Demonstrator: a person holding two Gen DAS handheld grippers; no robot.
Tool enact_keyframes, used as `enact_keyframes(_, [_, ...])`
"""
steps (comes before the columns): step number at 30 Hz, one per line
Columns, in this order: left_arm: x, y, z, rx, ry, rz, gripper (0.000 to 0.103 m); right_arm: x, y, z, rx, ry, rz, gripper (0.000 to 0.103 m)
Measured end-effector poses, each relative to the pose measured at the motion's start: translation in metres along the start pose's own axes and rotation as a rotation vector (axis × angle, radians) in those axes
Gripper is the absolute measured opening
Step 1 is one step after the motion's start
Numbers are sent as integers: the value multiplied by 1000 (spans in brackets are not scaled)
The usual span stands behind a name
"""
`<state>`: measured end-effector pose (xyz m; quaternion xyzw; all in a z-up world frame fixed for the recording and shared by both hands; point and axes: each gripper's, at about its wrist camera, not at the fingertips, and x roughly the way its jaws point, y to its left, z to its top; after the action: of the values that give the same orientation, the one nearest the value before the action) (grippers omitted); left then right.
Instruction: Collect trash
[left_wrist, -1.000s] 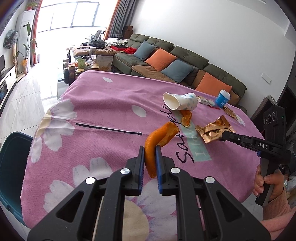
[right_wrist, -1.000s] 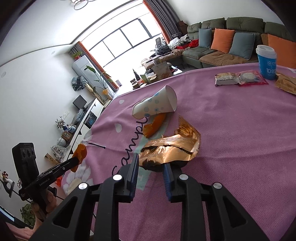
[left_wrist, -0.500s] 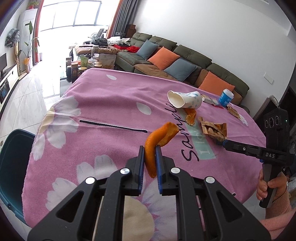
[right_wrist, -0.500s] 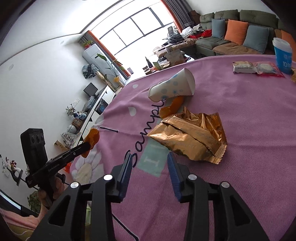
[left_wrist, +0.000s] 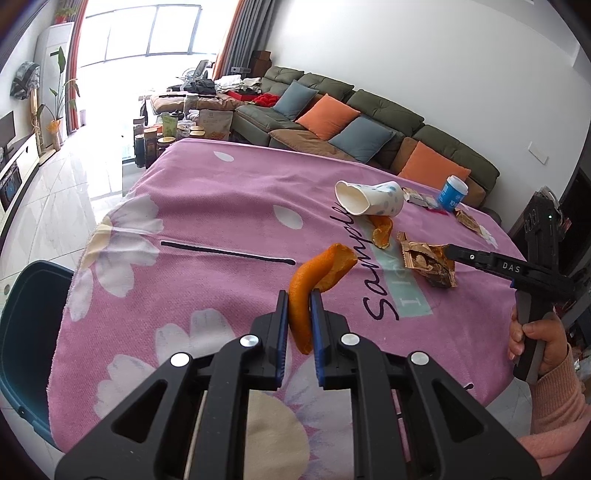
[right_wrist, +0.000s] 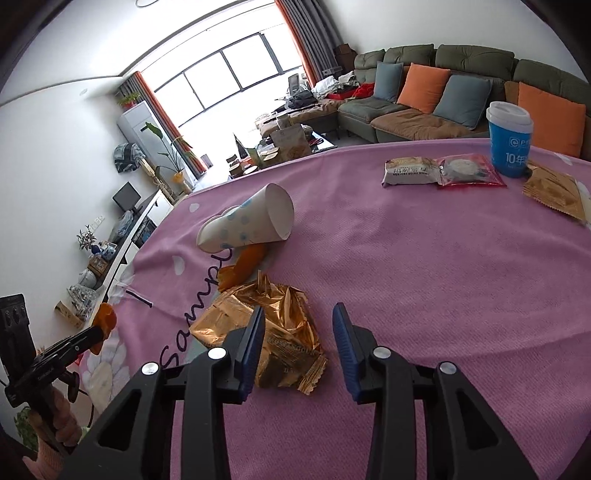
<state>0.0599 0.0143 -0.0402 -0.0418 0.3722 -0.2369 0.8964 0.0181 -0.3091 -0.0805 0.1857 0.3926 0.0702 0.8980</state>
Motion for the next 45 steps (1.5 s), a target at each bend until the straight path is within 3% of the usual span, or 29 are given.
enact_keyframes(4, [-5,5,-1,-10,-6,13,12,10,-8,-1,35,25,15,5])
enact_keyframes(7, [-8,9,-3,-14,-10,24,12,6,-3,-3,26,9,25,2])
enact_keyframes(18, [-30,33,-11,-43,-38,78,12,-14,53,1,-77,-46,138,2])
enact_keyframes(30, [-62,61,-18,-88,-79,154,12,16,128,-1,-198,15,276,2])
enact_keyframes(45, [-92,100,-30,-168,-110,244,12,51,199,-7,-304,97,379,2])
